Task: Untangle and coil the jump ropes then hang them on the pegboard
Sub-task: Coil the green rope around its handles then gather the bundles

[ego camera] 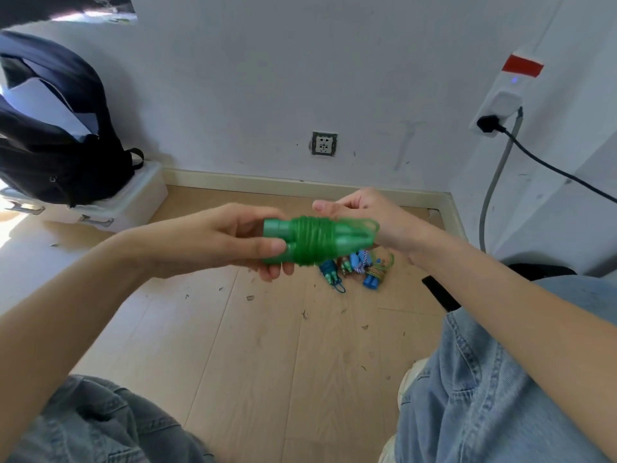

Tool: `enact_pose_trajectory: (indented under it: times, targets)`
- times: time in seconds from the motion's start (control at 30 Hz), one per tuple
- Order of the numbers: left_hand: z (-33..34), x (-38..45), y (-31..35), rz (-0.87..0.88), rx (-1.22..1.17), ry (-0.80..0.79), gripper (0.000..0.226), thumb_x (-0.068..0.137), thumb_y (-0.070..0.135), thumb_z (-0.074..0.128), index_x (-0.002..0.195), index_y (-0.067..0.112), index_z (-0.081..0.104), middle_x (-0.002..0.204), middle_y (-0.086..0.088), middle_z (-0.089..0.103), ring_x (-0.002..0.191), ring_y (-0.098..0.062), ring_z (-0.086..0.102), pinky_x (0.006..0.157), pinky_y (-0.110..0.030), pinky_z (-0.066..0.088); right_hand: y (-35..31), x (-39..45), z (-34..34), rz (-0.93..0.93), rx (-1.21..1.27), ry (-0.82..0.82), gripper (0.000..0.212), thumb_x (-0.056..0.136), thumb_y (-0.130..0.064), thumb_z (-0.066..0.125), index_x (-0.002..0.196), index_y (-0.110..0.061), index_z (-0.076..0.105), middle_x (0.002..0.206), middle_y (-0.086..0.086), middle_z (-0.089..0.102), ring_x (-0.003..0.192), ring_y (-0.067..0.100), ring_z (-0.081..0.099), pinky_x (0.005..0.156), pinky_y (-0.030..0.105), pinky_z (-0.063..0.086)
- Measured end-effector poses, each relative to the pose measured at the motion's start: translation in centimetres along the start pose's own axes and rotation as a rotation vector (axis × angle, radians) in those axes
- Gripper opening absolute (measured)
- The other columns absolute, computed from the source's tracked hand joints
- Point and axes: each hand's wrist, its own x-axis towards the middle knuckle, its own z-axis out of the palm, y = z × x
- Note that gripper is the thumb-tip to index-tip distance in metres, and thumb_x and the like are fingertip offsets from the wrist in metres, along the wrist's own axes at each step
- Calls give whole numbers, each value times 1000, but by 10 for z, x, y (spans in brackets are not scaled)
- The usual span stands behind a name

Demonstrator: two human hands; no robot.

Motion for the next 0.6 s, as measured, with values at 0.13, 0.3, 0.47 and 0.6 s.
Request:
enact_pose_trajectory:
  times: [0.13, 0.3, 0.47, 0.6]
  targets:
    - [-6, 5, -6, 65, -479, 352, 30, 82, 20, 57, 111, 12, 61, 84, -4, 69, 73, -10, 64, 66, -16, 53, -3, -1, 2, 1, 94, -25, 40, 94, -42, 42, 68, -14, 54, 45, -11, 37, 41, 8, 26, 40, 16, 25]
    - [3, 23, -18, -64, -560, 658, 34, 86, 14, 56, 118, 2, 54, 85, -7, 69, 72, -9, 67, 65, -16, 53, -6, 3, 11, -329, -521, 190, 28, 97, -24, 45, 81, -7, 61, 58, -8, 46, 51, 3, 40, 52, 19, 33]
    - [6, 24, -26, -238, -321, 575, 28, 90, 14, 54, 116, 4, 56, 87, -9, 68, 70, -10, 67, 65, -17, 54, -1, 4, 3, -481, -841, 350, 30, 88, -37, 56, 77, -11, 63, 97, 2, 52, 93, 12, 39, 80, 26, 39]
    - [6, 15, -24, -338, -154, 316, 26, 90, 19, 54, 114, 10, 57, 96, -9, 68, 84, -13, 68, 73, -18, 54, 0, 7, 1, -346, -512, 20, 28, 91, -34, 52, 71, -16, 62, 102, 2, 61, 89, 9, 59, 80, 26, 49]
